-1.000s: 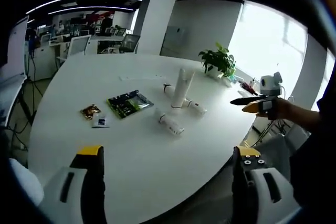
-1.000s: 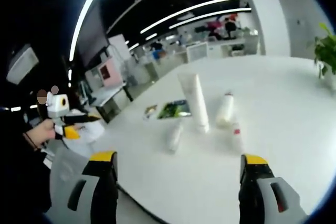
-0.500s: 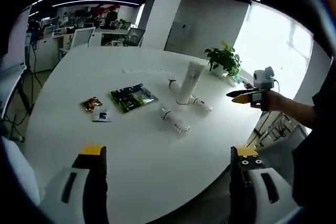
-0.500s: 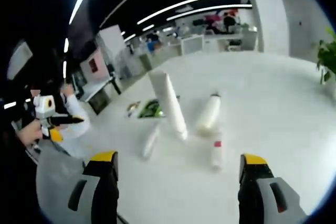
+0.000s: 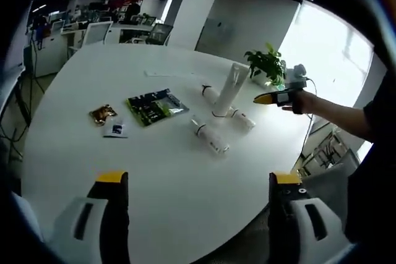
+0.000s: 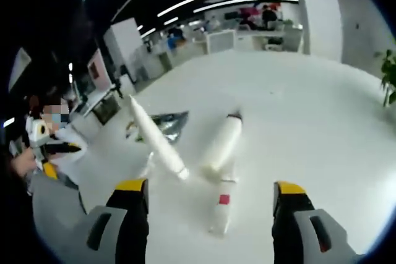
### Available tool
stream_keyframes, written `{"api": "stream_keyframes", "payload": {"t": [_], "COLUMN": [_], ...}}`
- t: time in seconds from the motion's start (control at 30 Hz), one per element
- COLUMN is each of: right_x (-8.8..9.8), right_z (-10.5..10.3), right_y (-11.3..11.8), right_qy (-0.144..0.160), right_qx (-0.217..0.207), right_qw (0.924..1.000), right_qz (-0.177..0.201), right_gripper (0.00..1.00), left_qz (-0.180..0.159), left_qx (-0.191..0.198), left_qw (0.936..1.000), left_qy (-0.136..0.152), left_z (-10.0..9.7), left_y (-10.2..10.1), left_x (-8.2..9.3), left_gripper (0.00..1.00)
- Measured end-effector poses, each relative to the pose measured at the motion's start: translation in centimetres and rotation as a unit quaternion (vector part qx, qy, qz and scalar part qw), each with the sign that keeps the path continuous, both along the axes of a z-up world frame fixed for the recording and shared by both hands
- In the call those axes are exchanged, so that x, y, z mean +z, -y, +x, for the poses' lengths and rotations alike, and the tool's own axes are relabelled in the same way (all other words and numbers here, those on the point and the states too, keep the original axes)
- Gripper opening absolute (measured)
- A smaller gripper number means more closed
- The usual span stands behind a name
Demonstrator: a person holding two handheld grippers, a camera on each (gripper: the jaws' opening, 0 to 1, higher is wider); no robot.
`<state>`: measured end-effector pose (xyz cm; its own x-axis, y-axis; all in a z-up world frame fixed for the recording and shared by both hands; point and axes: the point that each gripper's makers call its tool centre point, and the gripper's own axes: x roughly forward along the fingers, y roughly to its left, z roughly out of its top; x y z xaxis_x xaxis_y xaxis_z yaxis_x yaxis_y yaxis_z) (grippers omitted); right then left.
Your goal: Arrange the skincare products in the storage area until every visible bottle or jar stands upright without overlapping.
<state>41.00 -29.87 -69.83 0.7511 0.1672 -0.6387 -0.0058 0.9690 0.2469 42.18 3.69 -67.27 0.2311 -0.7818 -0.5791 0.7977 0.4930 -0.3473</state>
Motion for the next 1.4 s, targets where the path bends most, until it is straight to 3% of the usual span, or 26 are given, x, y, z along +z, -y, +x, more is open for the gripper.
{"api": "stream_keyframes", "payload": {"t": [0.4, 0.6, 1.03, 1.17, 1.27, 1.4], "right_x": [-2.9, -3.1, -4.1, -4.9, -5.5, -5.3], "right_z": [3.8, 6.3, 11.0, 11.9, 12.4, 13.3], "right_y": [1.4, 1.7, 1.2, 1.4, 2.0, 2.6], "right_qy": [-0.038, -0.045, -0.063, -0.082, -0.108, -0.126], "right_qx": [0.005, 0.002, 0.027, 0.028, 0.043, 0.052], "right_qw": [0.9991, 0.9986, 0.9976, 0.9962, 0.9927, 0.9892], "right_qz": [0.017, 0.027, 0.001, -0.005, -0.033, -0.053], "right_gripper": [0.67, 0.61, 0.53, 0.53, 0.52, 0.45], "left_qz": [0.009, 0.010, 0.012, 0.013, 0.014, 0.015], "left_qx": [-0.002, -0.004, 0.003, 0.007, 0.011, 0.025], "left_qw": [0.9999, 0.9998, 0.9994, 0.9993, 0.9992, 0.9989], "left_qy": [-0.013, -0.018, -0.033, -0.035, -0.036, -0.037], "left_z": [0.4, 0.7, 1.1, 1.5, 1.8, 2.5], "left_y": [0.2, 0.4, 0.1, -0.2, -0.4, -1.1], "left_x": [-1.5, -1.9, -3.1, -3.3, -3.4, -3.6], "left_gripper": [0.86, 0.86, 0.86, 0.86, 0.85, 0.85]}}
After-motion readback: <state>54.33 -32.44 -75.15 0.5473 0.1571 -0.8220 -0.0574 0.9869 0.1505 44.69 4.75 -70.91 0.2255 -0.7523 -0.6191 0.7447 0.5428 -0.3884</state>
